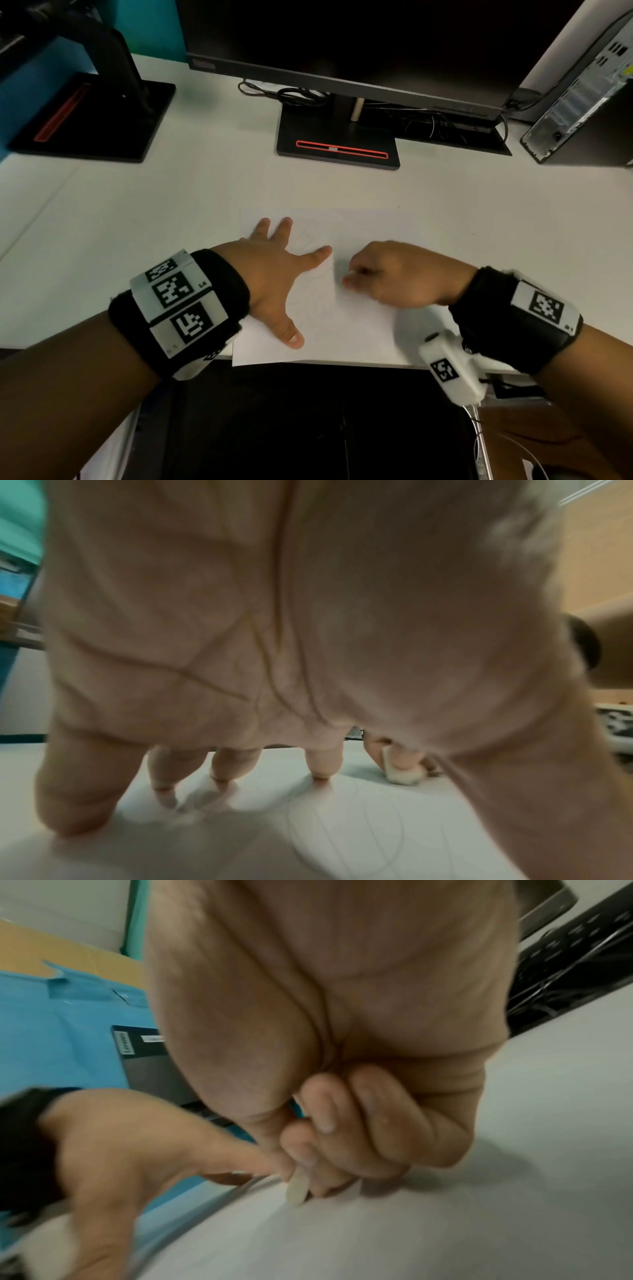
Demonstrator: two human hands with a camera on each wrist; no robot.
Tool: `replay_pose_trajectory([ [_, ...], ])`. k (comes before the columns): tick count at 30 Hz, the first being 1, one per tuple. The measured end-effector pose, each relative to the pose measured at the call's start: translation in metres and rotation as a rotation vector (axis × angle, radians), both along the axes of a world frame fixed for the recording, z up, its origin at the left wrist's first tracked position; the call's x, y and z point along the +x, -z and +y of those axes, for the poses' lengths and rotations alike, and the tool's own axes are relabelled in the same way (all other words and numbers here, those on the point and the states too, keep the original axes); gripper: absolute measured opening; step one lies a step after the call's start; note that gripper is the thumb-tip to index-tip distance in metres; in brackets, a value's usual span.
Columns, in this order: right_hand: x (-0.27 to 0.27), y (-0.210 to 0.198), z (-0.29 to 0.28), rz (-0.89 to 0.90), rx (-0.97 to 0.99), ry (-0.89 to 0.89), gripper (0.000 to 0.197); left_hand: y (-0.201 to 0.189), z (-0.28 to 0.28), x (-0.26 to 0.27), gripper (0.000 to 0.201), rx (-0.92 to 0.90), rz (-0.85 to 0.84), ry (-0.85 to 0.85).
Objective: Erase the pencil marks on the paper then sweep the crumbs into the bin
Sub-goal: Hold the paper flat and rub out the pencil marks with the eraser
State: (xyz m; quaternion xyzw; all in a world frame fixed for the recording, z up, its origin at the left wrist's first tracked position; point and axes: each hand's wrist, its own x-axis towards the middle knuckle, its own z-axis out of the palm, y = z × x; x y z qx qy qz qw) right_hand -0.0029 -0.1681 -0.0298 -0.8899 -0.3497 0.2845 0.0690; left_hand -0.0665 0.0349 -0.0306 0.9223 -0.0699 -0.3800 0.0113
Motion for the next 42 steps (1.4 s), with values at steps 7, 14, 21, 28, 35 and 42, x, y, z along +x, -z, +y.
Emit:
replay_pose_trajectory([
  [7, -0.009, 0.003, 0.000, -0.002, 0.004, -0.118, 0.039, -0.002, -0.004, 0.000, 0.138, 0.014, 0.002, -0.001],
  [14, 0.004, 0.002, -0.003, -0.041, 0.040, -0.085, 0.037, -0.002, -0.002, 0.000, 0.137, 0.018, 0.001, 0.004],
  [21, 0.017, -0.001, 0.002, -0.049, 0.022, -0.057, 0.038, -0.002, -0.002, -0.001, 0.137, 0.021, 0.000, 0.009],
  [28, 0.013, 0.002, 0.009, -0.005, 0.034, -0.143, 0.036, -0.003, -0.003, -0.001, 0.137, 0.021, 0.001, 0.008],
  [35, 0.011, 0.001, 0.014, 0.001, 0.044, -0.220, 0.030, -0.003, -0.003, -0.002, 0.136, 0.018, 0.005, 0.009],
  [42, 0.033, 0.001, 0.012, -0.113, 0.017, -0.122, 0.035, -0.004, -0.002, -0.002, 0.137, 0.013, 0.004, 0.004],
])
